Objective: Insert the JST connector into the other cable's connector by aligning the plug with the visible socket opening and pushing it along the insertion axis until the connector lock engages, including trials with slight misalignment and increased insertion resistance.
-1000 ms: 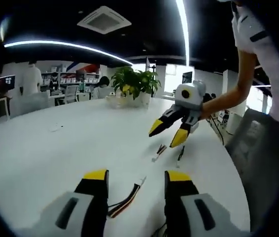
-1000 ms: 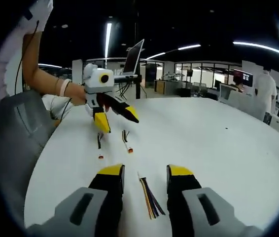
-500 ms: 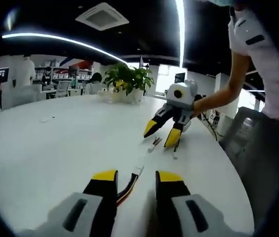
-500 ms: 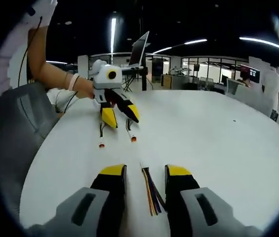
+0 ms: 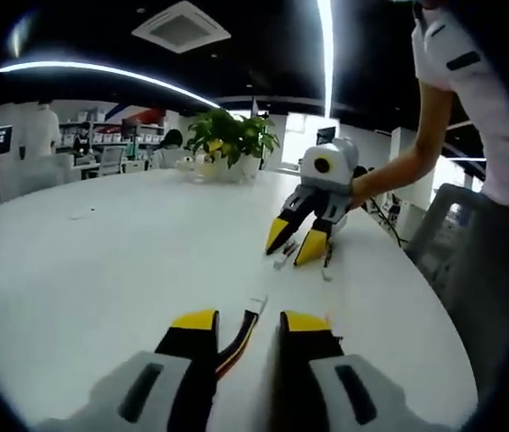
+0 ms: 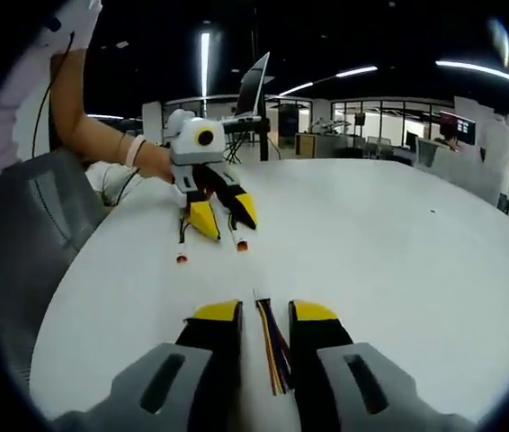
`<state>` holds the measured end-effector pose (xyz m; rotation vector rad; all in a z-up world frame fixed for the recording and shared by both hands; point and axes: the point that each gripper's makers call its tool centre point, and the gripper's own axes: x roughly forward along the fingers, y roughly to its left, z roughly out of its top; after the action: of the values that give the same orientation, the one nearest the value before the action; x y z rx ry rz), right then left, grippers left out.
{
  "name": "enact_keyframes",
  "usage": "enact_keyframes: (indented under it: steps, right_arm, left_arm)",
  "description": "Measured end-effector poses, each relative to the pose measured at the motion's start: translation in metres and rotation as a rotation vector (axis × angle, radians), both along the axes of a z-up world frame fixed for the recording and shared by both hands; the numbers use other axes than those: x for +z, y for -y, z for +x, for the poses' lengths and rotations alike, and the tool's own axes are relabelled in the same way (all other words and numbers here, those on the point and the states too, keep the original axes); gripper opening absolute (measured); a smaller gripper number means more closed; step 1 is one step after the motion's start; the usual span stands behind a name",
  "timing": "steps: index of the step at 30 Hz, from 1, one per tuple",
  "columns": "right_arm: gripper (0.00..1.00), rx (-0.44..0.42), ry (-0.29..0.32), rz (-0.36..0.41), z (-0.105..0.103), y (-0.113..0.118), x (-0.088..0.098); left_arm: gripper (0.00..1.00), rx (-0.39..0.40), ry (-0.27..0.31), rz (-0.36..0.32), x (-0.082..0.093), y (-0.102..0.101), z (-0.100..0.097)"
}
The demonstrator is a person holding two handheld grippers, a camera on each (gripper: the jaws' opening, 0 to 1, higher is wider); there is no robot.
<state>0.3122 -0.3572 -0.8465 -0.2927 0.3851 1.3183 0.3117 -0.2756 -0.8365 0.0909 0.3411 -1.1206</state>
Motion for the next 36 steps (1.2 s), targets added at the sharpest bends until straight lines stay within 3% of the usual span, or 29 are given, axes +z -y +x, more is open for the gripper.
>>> enact_keyframes:
  steps: [4, 13, 19, 36]
  right_arm:
    - [0.16, 0.004, 0.019, -0.003, 0.001, -0.001, 0.0]
    - [0.11, 0.001, 0.019, 0.02, 0.001, -0.005, 0.001]
    - [0.06, -0.003, 0.023, 0.026, 0.001, -0.005, 0.0]
    - [0.04, -0.004, 0.031, -0.023, 0.002, -0.007, 0.0]
  left_arm:
    - [0.12, -0.01, 0.001, -0.004, -0.001, 0.003, -0.002]
    - [0.09, -0.049, -0.001, -0.011, -0.001, 0.011, -0.009]
    - [0.02, -0.036, 0.013, -0.007, -0.002, 0.009, -0.003]
    - [0.01, -0.037, 0.011, -0.015, -0.001, 0.008, -0.001]
